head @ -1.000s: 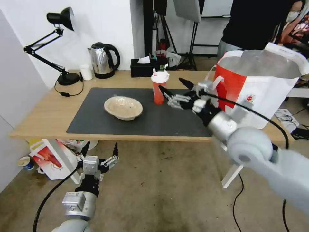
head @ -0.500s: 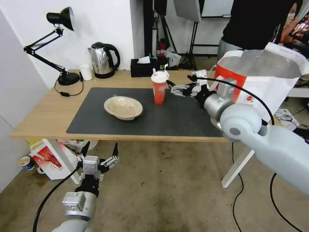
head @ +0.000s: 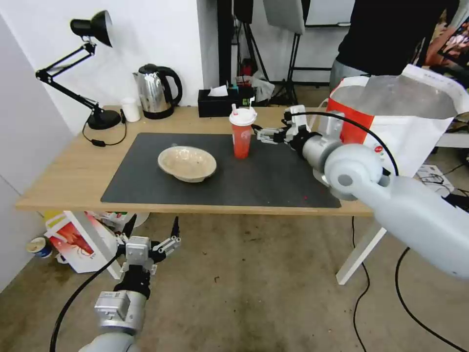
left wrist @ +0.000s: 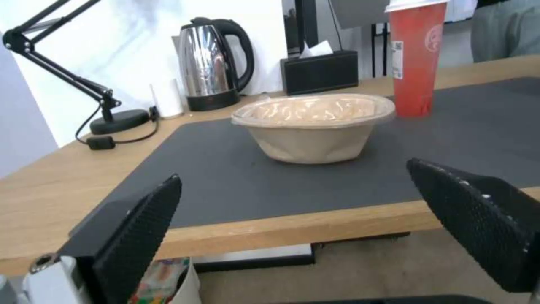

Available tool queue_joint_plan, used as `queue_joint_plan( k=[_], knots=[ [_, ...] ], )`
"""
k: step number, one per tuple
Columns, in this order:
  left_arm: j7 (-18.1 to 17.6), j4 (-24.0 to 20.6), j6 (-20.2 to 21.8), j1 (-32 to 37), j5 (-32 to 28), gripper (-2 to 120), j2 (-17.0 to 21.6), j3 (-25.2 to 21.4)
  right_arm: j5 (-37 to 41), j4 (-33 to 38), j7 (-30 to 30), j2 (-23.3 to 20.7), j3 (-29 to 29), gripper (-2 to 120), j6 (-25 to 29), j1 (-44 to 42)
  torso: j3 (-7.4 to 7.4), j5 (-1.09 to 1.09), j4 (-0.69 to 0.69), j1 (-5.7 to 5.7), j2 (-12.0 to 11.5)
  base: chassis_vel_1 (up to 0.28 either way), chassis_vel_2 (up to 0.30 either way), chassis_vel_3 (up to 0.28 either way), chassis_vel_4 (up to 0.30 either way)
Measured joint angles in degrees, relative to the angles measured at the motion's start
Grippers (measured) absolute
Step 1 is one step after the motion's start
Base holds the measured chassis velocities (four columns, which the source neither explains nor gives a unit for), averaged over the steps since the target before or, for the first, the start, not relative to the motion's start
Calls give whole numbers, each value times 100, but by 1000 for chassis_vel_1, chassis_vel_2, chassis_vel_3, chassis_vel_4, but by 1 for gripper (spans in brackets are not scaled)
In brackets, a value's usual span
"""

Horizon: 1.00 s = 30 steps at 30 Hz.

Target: Pick up the trash from the table and place it into the takeout bag.

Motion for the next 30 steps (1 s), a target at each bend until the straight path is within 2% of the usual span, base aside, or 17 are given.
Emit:
queue_joint_plan(
  k=[14,30],
  knots=[
    [0,0,0,0,0,100,0,0,-183,-696,-36,410,-244,100,-63,216,0,1,-1,-1,0,0,0,0,0],
    [0,0,0,0,0,100,0,0,-240,-1075,-200,711,-287,100,-37,232,0,1,-1,-1,-1,0,0,0,0]
  ],
)
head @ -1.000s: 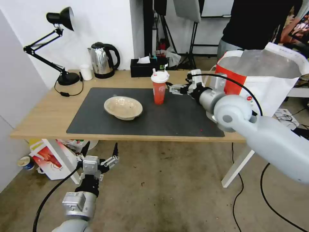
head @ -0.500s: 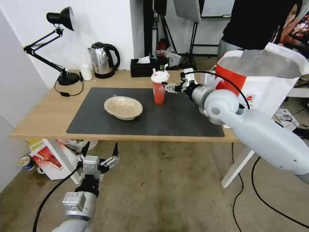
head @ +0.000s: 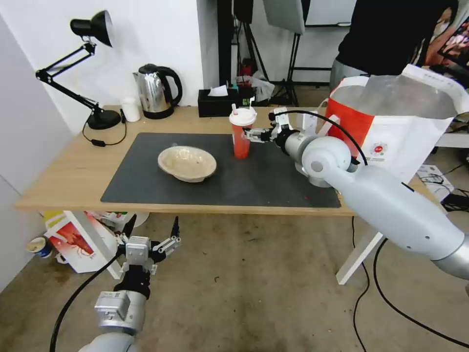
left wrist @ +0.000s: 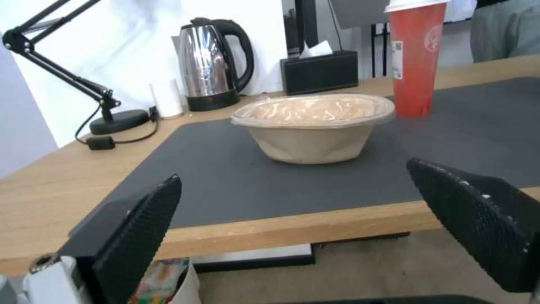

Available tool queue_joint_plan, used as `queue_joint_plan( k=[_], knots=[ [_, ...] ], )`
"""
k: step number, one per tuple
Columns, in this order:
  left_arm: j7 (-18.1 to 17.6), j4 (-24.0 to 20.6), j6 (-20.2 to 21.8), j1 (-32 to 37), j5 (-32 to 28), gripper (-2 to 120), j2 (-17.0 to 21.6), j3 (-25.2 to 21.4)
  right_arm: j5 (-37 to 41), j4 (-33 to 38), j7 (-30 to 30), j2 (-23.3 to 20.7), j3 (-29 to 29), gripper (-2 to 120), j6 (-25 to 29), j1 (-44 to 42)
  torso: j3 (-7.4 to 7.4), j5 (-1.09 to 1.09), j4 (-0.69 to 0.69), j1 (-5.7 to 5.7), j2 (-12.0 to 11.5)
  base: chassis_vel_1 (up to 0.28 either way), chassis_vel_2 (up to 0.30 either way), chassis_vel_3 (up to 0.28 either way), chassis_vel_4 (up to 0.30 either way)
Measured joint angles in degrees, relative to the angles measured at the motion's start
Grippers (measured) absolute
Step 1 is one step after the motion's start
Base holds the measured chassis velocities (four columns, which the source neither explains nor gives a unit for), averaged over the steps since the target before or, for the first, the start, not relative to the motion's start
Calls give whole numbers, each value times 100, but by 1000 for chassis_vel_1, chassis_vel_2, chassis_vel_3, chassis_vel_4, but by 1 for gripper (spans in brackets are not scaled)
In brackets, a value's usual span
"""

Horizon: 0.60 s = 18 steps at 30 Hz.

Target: Pick up the trash from the table and place it into the takeout bag.

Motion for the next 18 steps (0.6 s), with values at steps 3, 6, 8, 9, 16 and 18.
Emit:
queue_joint_plan(
  k=[3,6,8,9,16,18],
  knots=[
    [0,0,0,0,0,100,0,0,-109,-184,-26,93,-34,100,3,25,0,-1,0,0,0,0,0,0,0],
    [0,0,0,0,0,100,0,0,-129,-299,-79,146,-68,100,7,58,0,-1,-1,0,0,0,0,0,0],
    [0,0,0,0,0,100,0,0,-143,-360,-100,182,-80,100,10,72,0,-1,0,0,0,0,0,0,0],
    [0,0,0,0,0,100,0,0,-167,-418,-120,219,-85,100,17,80,0,-1,0,0,0,0,0,0,0],
    [0,0,0,0,0,100,0,0,-220,-697,-265,395,-107,100,29,122,0,-1,0,0,0,0,0,0,0],
    [0,0,0,0,0,100,0,0,-228,-766,-290,450,-112,100,32,125,0,0,0,0,0,0,0,0,0]
  ],
)
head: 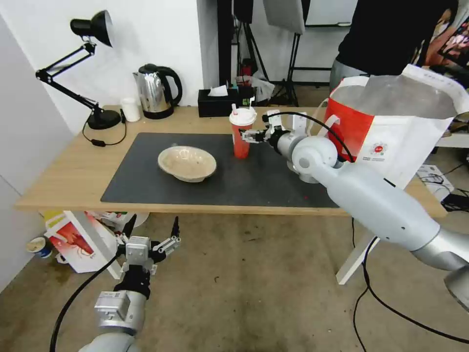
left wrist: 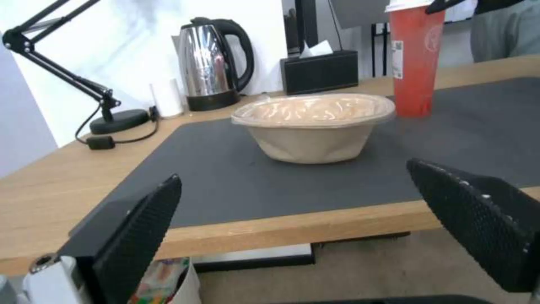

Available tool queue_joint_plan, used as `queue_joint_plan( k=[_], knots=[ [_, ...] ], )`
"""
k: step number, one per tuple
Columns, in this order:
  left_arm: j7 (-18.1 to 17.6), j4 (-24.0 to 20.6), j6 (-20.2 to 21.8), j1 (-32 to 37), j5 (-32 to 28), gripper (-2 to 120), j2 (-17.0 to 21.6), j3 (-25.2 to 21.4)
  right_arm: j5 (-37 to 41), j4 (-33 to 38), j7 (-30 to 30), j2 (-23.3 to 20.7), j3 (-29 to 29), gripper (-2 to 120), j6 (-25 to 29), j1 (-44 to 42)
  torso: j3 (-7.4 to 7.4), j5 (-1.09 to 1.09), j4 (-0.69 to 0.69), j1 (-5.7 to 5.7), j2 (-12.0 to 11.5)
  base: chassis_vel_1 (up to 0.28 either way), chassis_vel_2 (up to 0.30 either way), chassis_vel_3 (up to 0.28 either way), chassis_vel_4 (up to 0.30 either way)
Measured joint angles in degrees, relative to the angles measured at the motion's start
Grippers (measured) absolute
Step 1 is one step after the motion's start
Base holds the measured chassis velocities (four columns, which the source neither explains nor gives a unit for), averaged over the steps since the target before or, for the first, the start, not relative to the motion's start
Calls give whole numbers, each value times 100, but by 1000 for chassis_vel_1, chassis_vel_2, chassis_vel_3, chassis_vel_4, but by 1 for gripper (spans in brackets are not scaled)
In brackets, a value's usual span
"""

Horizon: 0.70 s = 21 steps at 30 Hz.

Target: Pick up the trash from the table and place it into the takeout bag.

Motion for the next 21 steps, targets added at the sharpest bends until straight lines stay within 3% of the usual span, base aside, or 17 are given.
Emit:
queue_joint_plan(
  k=[21],
  knots=[
    [0,0,0,0,0,100,0,0,-187,-626,-161,465,-99,100,26,167,0,0,0,0,0,0,0,0,0]
  ],
)
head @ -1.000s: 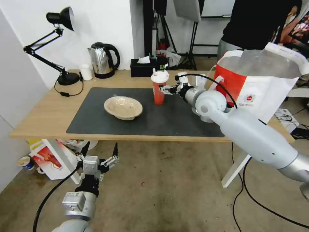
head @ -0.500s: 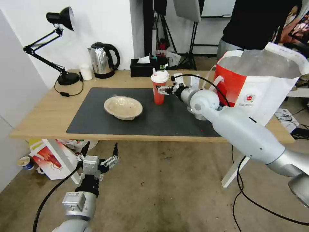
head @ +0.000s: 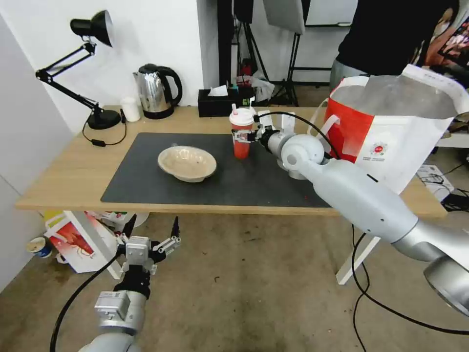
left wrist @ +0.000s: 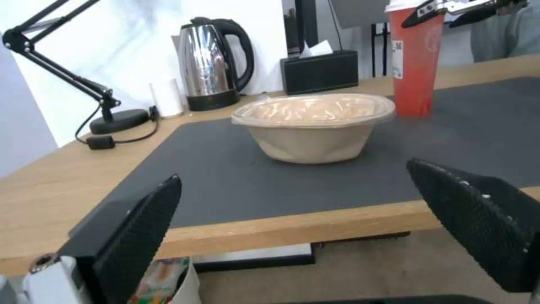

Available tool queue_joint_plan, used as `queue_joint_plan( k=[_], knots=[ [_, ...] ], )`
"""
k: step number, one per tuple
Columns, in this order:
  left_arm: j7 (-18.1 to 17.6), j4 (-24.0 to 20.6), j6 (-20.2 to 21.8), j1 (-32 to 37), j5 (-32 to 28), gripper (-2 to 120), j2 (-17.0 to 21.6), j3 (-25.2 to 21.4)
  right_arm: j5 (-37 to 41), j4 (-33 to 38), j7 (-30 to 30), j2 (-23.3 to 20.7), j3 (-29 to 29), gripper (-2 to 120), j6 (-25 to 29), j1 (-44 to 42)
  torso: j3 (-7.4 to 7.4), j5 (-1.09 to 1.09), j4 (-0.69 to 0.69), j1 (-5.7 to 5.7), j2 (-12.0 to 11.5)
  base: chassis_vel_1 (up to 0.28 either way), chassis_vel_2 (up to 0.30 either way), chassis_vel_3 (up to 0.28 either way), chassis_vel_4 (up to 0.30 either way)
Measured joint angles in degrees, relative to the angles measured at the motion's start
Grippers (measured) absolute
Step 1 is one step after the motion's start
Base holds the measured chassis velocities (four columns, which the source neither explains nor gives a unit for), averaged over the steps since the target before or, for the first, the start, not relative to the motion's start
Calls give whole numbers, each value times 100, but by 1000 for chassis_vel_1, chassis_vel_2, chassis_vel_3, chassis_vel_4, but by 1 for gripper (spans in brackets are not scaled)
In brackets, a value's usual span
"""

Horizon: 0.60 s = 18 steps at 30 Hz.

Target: Pick up the trash from the table and place it into the takeout bag.

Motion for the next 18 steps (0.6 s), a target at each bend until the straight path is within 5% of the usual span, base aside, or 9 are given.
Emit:
queue_joint_plan(
  k=[18],
  knots=[
    [0,0,0,0,0,100,0,0,-84,-738,-264,338,-14,100,130,147,0,-1,0,0,0,0,0,0,0]
  ],
)
